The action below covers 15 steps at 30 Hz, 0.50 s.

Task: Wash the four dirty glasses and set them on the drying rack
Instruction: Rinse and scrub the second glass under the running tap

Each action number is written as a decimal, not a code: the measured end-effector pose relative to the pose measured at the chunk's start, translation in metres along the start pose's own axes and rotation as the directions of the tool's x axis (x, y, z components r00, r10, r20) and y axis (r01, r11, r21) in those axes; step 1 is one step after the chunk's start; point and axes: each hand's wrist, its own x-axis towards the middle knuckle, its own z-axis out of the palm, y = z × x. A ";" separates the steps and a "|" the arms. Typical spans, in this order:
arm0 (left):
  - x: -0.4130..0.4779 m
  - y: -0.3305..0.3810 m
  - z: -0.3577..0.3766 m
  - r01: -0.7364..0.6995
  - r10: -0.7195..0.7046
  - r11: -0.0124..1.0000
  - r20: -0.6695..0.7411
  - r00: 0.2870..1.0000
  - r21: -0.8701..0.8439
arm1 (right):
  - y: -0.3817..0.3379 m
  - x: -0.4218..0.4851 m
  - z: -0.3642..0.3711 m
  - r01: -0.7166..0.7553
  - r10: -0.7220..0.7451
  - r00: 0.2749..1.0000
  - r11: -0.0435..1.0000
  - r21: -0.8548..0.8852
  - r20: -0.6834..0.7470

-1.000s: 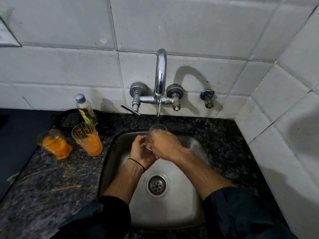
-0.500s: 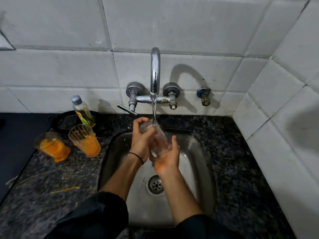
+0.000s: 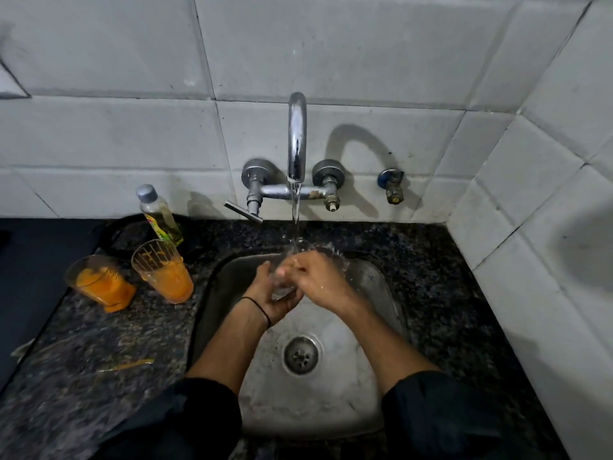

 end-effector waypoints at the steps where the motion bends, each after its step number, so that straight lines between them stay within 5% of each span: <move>1: -0.002 0.003 0.003 0.045 -0.045 0.999 0.008 0.999 -0.007 | 0.001 0.000 -0.002 0.092 -0.076 0.995 0.963 -0.255 0.070; 3: 0.000 0.006 0.008 0.057 -0.054 0.998 0.056 0.997 -0.041 | 0.003 0.001 -0.003 0.118 -0.081 0.992 0.882 -0.456 0.101; 7: 0.000 -0.002 0.009 -0.040 0.058 0.987 0.109 0.992 -0.157 | -0.014 0.005 -0.001 -0.191 0.191 0.981 0.982 0.012 -0.027; 9: 0.001 -0.003 0.006 0.005 0.010 0.994 0.135 0.991 -0.112 | -0.021 0.005 -0.006 -0.149 0.145 0.989 0.967 -0.206 -0.035; 12: 0.003 0.004 0.002 0.093 -0.080 0.993 0.158 0.984 -0.076 | -0.025 -0.001 -0.020 0.150 -0.027 0.980 0.752 -0.642 0.198; 15: 0.005 0.005 -0.001 0.034 -0.004 0.987 0.190 0.982 -0.158 | -0.032 -0.005 -0.023 0.193 -0.023 0.964 0.750 -0.633 0.266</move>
